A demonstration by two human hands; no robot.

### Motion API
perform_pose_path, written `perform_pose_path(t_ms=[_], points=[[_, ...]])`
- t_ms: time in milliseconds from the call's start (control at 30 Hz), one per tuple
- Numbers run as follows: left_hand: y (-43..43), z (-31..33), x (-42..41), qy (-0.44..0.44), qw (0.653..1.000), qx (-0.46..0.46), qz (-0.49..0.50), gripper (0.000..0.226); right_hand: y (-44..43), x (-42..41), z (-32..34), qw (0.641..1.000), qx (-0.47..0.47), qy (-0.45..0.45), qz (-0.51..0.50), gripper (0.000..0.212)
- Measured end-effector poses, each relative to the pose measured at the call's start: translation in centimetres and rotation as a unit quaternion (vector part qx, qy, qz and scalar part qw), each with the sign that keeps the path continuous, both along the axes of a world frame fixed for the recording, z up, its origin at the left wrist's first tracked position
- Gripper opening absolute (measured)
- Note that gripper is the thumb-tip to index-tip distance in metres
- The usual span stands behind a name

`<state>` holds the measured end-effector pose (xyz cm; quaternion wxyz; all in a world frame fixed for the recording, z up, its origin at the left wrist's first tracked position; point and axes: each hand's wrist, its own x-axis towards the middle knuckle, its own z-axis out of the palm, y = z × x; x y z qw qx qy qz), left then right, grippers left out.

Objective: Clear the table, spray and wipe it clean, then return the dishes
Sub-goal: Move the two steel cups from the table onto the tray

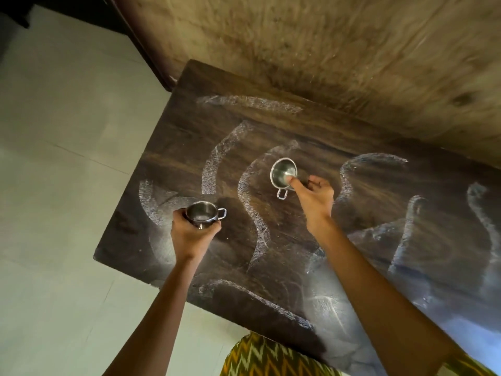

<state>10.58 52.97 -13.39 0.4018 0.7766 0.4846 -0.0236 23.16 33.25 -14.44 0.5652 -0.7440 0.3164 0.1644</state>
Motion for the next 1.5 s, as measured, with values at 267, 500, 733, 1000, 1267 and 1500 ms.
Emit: perform_pose_path(t_ms=[267,500,733,1000,1267,1500], points=[[-5.4,8.7,-5.1,-0.134,0.989,-0.047,-0.029,0.075,-4.6,-9.6,7.6,0.989,0.132,0.023,-0.059,0.061],[-12.7,15.6,-12.0,-0.191,0.977,-0.055,-0.080,0.072,-12.5,-19.6,15.4,0.987,0.145,0.000,-0.075,0.021],[-22.2,19.5,-12.3,-0.231,0.946,-0.048,-0.224,0.071,-23.1,-25.7,20.3,0.976,0.156,-0.046,-0.146,0.026],[-37.8,21.0,-11.1,-0.281,0.906,-0.042,-0.313,0.069,-37.9,-28.4,22.2,0.963,0.148,-0.111,-0.197,0.030],[-51.8,19.5,-13.3,-0.270,0.902,-0.030,-0.334,0.071,-53.8,-31.2,21.4,0.960,0.122,-0.114,-0.226,0.027],[-61.5,18.1,-12.0,-0.242,0.903,-0.060,-0.349,0.069,-64.9,-30.5,19.2,0.963,0.082,-0.082,-0.243,0.019]])
